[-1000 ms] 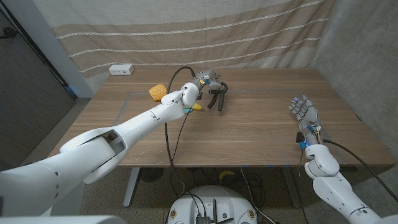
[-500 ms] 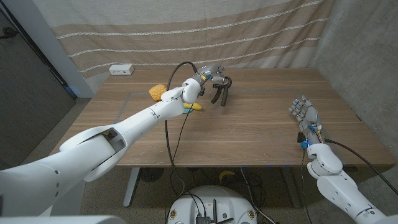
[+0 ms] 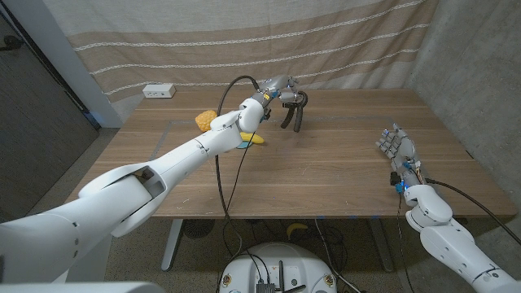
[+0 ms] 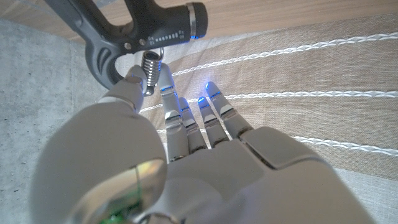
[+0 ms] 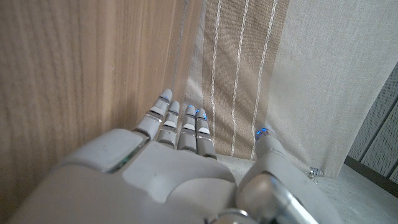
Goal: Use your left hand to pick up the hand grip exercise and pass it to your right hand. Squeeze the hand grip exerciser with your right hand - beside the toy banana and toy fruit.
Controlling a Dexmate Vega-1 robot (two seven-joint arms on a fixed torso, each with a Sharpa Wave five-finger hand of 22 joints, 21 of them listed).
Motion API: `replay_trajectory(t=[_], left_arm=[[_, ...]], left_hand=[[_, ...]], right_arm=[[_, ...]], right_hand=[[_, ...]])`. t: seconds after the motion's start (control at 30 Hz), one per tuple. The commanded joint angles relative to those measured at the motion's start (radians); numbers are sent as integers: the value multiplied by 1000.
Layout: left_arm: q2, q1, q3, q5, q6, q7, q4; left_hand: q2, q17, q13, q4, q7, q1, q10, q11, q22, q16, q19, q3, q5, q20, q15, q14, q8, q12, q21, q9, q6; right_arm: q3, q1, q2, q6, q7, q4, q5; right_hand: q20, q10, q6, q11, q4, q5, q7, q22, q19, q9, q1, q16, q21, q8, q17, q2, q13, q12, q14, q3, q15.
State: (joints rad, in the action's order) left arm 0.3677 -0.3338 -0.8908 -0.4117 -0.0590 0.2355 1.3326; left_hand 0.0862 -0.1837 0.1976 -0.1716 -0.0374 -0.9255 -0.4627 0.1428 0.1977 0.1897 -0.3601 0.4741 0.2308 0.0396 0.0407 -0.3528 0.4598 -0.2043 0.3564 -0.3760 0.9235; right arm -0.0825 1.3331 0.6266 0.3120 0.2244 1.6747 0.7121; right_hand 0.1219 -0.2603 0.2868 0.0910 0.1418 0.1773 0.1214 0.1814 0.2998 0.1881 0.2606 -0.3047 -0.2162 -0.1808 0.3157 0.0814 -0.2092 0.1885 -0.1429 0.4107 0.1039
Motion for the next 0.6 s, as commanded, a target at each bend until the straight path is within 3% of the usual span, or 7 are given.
replay_trajectory(t=[0.03,0.13,0.6], left_arm=[[-15,16,14,1,76,43,-28],[-18,18,19,8,91,42,-32],[-18,17,36,17,139,45,-17]], left_hand=[[37,-2,5,10,19,-28,-16,16,1,4,-9,23,9,4,126,-10,199,0,10,-228,12],[36,-2,5,9,24,-26,-17,16,1,3,-9,25,9,4,128,-11,204,0,11,-235,6],[34,-1,6,9,24,-19,-17,18,1,2,-8,32,9,6,128,-13,219,2,12,-250,3]], right_arm=[[1,-25,35,-28,-36,2,-2],[-2,-35,43,-32,-44,1,-6],[-39,-108,73,-54,-116,-23,-15]], right_hand=[[7,6,-4,4,2,-4,5,3,-1,2,0,5,3,-3,2,-9,-2,-1,7,-8,2],[-7,8,-6,11,1,-5,12,3,7,2,-4,6,0,-4,2,-14,-2,1,8,-12,-2],[-7,-5,8,21,1,-5,22,2,9,2,-11,10,1,-14,2,-24,-2,12,9,-22,-1]])
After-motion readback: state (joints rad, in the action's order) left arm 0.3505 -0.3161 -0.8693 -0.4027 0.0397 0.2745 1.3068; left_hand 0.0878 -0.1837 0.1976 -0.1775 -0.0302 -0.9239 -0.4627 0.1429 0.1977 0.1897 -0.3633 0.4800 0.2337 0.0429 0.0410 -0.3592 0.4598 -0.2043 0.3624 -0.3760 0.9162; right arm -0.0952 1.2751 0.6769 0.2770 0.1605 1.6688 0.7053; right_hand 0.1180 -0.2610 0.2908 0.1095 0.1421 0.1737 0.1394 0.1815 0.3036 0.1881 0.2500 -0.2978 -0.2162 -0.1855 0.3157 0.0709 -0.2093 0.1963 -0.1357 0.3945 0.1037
